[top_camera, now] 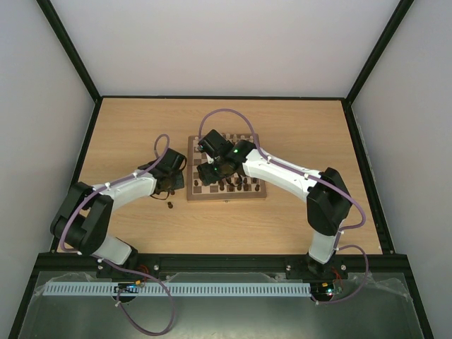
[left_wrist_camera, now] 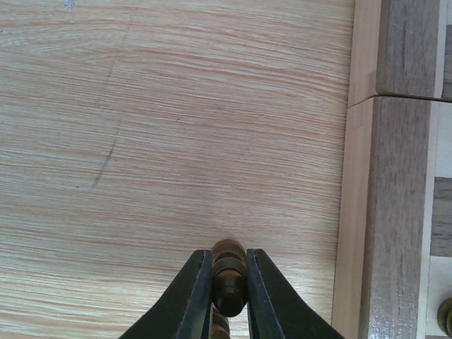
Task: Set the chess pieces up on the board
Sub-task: Pick up the chess piece at the center of the board, then place the chess piece on the chessboard.
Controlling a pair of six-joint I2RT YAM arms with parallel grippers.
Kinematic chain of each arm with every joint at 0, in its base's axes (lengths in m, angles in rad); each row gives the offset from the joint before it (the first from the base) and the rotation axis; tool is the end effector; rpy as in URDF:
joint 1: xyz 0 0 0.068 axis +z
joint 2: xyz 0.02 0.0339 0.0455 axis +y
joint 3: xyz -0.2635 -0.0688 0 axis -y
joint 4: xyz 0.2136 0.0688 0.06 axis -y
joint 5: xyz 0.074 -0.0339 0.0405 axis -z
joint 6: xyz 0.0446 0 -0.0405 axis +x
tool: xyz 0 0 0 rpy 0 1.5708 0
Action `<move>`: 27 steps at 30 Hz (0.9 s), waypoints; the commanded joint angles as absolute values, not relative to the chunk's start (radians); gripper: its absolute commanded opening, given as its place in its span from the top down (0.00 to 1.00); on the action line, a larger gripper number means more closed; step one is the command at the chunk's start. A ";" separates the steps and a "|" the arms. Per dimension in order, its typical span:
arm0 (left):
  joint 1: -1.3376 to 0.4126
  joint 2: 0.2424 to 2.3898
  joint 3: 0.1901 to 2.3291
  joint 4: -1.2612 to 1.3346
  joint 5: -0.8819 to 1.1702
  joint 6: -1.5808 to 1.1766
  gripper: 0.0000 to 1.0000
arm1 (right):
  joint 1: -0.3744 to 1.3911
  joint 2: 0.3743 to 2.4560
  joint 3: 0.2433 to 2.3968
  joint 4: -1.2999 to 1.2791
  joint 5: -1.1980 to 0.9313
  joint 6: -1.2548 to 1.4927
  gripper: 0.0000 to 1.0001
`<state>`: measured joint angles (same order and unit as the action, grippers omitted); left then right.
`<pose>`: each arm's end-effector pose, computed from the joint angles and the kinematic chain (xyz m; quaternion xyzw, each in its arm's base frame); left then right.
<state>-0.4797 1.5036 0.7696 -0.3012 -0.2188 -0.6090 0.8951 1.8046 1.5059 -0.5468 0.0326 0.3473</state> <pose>0.2361 -0.1119 0.1768 -0.0908 0.9547 -0.0461 0.2795 0.2397 0.2968 0.2756 -0.2473 0.9016 0.1940 0.2973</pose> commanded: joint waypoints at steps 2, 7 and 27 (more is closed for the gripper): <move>-0.488 1.496 0.796 -0.300 -0.234 -0.603 0.88 | 0.894 1.794 1.494 -0.558 0.027 0.343 0.33; -0.491 1.461 0.830 -0.346 -0.258 -0.589 0.90 | 0.893 1.787 1.494 -0.559 0.031 0.345 0.34; -0.679 1.363 1.031 -0.569 -0.256 -0.574 0.91 | 0.894 1.614 1.451 -0.611 0.170 0.387 0.32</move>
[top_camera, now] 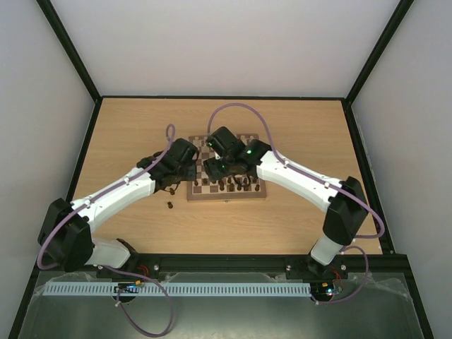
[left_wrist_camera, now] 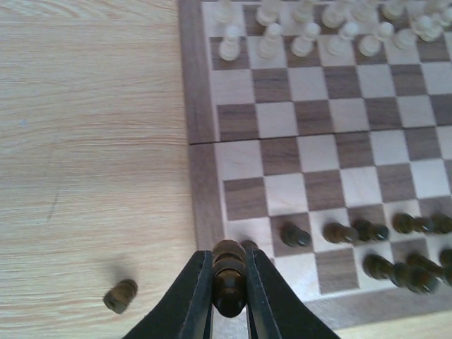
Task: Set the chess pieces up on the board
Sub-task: Place the chess piece on the chessboard.
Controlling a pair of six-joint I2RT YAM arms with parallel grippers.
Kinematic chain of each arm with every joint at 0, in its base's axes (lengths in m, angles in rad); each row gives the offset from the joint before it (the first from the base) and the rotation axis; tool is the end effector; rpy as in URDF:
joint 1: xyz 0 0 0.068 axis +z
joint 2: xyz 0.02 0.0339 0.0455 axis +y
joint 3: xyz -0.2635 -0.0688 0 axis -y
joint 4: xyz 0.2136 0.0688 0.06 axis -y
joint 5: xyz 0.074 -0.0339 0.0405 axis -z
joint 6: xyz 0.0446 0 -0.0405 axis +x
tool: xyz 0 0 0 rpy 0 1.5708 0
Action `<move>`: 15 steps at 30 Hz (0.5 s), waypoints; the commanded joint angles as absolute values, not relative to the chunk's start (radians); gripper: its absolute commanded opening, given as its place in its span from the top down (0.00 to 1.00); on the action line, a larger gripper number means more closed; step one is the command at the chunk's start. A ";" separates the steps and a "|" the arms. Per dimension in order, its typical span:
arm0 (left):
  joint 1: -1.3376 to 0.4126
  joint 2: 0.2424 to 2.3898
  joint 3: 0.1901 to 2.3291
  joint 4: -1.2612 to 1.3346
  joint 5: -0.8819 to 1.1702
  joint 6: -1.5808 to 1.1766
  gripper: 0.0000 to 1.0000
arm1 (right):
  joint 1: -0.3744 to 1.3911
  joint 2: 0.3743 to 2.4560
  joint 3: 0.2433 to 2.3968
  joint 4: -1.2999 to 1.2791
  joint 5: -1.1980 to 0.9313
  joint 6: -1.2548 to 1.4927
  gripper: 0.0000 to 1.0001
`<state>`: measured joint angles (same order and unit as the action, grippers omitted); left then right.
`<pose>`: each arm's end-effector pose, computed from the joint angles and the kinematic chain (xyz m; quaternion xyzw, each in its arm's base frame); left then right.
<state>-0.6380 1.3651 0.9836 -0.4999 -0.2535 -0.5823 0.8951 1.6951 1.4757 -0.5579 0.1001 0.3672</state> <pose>0.2166 -0.1466 0.2572 -0.0167 0.9345 -0.0946 0.3429 0.2278 0.2770 0.3040 -0.2217 0.8943 0.1905 0.3388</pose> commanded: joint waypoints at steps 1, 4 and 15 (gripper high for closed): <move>-0.692 1.366 1.040 -0.575 -0.256 -0.575 0.91 | 0.892 1.598 1.443 -0.615 0.182 0.390 0.32; -0.723 1.377 1.055 -0.594 -0.255 -0.579 0.91 | 0.889 1.549 1.428 -0.628 0.209 0.395 0.32; -0.832 1.469 1.083 -0.569 -0.249 -0.603 0.91 | 0.835 1.439 1.346 -0.636 0.225 0.407 0.32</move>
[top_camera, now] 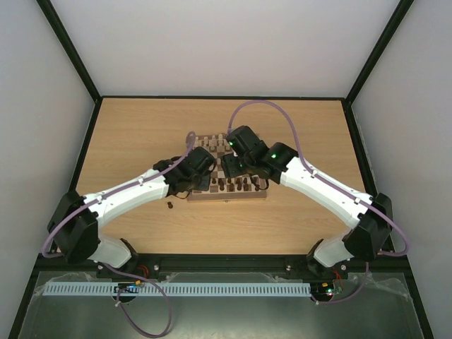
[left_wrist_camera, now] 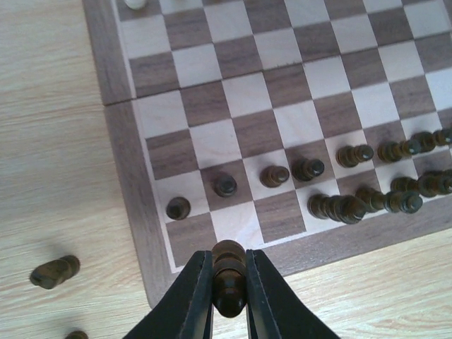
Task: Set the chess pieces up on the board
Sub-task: Place the chess piece on the chessboard.
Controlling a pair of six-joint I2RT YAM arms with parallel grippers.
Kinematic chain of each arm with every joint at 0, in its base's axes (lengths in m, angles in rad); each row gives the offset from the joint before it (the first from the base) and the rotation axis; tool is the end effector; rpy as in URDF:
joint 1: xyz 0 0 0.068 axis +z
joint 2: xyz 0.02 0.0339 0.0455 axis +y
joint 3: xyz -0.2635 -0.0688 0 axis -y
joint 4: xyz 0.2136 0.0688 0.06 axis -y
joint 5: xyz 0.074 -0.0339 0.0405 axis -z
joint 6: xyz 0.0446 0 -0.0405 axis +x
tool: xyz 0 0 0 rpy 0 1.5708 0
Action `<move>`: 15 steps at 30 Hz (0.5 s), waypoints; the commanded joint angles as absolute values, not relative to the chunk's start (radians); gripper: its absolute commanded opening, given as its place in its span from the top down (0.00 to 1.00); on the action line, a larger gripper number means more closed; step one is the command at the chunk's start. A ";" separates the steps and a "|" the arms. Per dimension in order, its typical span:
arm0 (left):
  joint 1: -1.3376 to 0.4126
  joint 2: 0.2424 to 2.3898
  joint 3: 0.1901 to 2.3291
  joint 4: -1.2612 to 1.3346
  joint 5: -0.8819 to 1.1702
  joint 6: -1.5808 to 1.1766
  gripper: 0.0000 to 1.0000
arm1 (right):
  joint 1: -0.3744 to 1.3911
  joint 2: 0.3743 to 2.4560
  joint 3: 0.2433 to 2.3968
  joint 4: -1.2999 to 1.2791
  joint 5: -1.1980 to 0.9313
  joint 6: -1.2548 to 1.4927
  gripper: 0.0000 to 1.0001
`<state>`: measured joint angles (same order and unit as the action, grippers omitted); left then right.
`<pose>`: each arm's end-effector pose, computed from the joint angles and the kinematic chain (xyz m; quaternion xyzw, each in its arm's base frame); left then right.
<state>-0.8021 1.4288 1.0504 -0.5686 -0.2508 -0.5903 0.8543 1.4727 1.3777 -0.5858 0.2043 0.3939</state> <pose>0.1969 -0.1877 0.2561 0.0616 0.9430 -0.1039 0.3099 0.2064 0.2233 0.3411 -0.1621 0.8842 0.1755 0.4013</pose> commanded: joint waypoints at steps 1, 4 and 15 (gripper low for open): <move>-0.836 1.474 1.083 -0.561 -0.249 -0.605 0.91 | 0.831 1.436 1.342 -0.634 0.223 0.407 0.32; -0.858 1.493 1.077 -0.532 -0.249 -0.604 0.91 | 0.825 1.431 1.334 -0.637 0.220 0.405 0.32; -0.885 1.571 1.064 -0.468 -0.244 -0.601 0.91 | 0.813 1.425 1.314 -0.631 0.210 0.398 0.32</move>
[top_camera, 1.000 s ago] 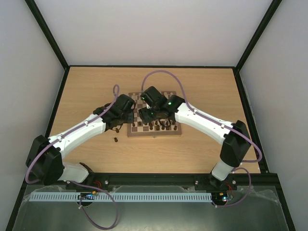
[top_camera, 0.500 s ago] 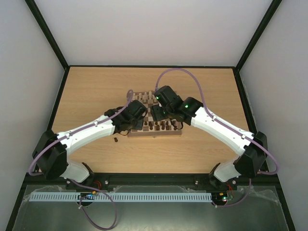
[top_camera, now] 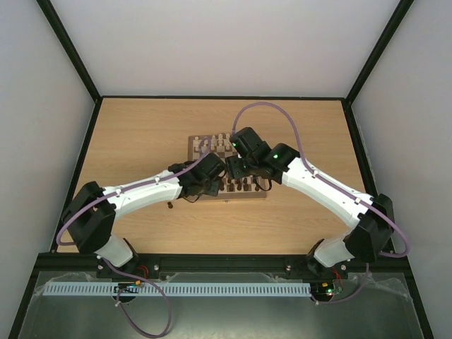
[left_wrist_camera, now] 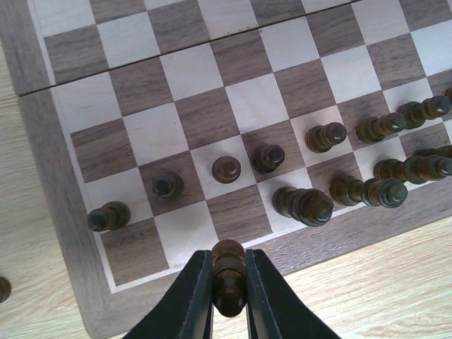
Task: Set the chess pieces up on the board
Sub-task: Place the chess piece on the chessboard.
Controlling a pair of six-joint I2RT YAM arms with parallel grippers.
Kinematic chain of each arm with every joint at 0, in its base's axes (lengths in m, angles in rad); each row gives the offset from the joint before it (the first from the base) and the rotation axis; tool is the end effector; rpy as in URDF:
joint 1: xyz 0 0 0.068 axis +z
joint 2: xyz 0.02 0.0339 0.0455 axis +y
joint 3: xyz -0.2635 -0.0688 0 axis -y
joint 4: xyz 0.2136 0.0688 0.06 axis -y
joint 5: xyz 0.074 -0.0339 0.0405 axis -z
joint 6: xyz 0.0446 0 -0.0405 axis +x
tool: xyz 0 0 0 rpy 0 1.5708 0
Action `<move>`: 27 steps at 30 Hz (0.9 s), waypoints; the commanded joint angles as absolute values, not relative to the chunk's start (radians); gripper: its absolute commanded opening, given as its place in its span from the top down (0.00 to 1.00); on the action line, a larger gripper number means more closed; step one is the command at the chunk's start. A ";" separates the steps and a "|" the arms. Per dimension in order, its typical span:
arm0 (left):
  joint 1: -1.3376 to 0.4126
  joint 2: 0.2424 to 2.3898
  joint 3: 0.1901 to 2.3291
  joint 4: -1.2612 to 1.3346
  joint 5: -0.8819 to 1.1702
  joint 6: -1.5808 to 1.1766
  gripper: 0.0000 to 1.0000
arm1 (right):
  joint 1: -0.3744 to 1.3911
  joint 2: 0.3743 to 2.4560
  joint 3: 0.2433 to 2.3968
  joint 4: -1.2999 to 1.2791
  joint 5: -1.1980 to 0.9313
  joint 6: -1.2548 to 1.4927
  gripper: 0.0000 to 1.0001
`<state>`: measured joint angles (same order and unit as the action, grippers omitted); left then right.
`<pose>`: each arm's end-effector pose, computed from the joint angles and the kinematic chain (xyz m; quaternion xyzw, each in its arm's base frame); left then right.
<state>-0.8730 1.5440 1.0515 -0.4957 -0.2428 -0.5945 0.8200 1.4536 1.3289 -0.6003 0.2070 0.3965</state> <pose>0.1972 -0.2184 0.2308 0.0975 0.9464 -0.1048 0.2894 0.2091 0.2106 0.3301 -0.1492 0.8957 0.1559 0.3888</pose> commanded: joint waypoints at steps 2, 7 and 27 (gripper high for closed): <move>-0.886 1.579 1.061 -0.459 -0.240 -0.601 0.91 | 0.812 1.425 1.311 -0.630 0.209 0.397 0.32; -0.891 1.592 1.041 -0.431 -0.247 -0.610 0.91 | 0.810 1.425 1.304 -0.626 0.202 0.396 0.32; -0.905 1.656 1.033 -0.404 -0.298 -0.624 0.91 | 0.807 1.412 1.277 -0.617 0.192 0.390 0.32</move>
